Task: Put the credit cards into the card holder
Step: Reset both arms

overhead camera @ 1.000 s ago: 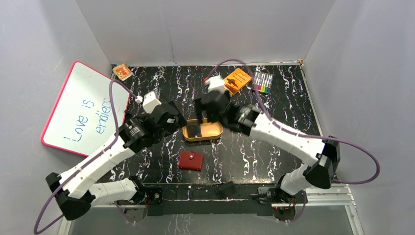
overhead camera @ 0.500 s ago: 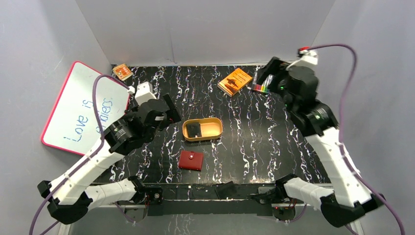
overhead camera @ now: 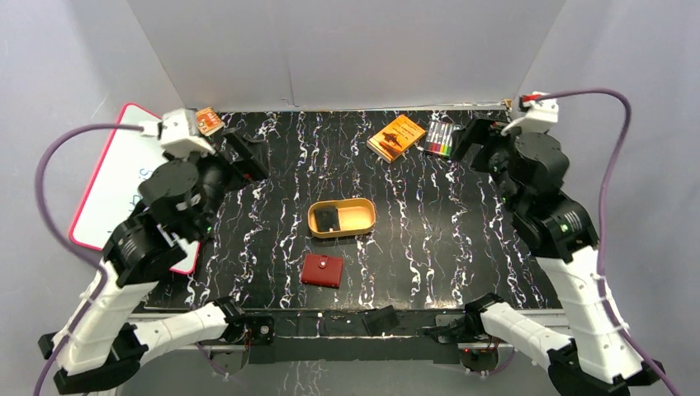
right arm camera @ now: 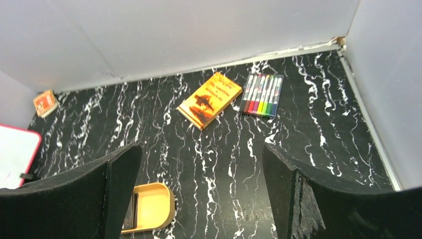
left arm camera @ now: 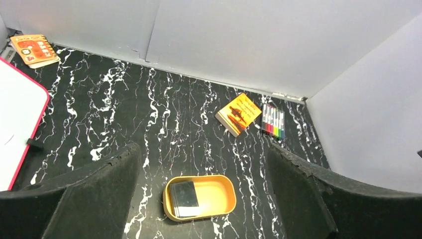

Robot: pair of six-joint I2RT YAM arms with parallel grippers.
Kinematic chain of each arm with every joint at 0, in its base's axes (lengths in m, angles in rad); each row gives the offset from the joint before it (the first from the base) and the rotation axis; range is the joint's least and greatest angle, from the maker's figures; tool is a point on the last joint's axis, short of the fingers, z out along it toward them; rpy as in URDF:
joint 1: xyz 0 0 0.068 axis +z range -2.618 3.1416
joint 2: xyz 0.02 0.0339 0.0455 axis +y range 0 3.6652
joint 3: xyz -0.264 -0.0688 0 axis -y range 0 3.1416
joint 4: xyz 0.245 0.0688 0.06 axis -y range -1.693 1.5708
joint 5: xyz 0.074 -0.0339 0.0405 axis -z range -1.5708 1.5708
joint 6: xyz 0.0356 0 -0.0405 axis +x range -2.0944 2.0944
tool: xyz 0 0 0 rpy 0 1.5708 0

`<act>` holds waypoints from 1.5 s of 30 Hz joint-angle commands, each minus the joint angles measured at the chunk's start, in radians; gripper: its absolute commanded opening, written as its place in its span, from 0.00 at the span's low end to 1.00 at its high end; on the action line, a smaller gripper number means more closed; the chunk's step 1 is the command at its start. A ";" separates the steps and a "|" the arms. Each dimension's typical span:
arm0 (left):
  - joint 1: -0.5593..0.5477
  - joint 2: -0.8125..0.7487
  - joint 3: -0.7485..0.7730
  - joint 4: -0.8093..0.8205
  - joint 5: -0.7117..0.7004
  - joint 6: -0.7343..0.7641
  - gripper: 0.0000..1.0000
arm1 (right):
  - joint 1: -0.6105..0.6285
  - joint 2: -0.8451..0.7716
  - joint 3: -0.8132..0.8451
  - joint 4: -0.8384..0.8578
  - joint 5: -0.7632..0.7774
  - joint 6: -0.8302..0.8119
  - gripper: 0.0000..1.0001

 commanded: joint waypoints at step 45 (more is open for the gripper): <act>-0.001 0.348 0.625 0.027 0.090 0.242 0.94 | 0.792 0.274 0.413 0.488 0.515 -0.550 0.99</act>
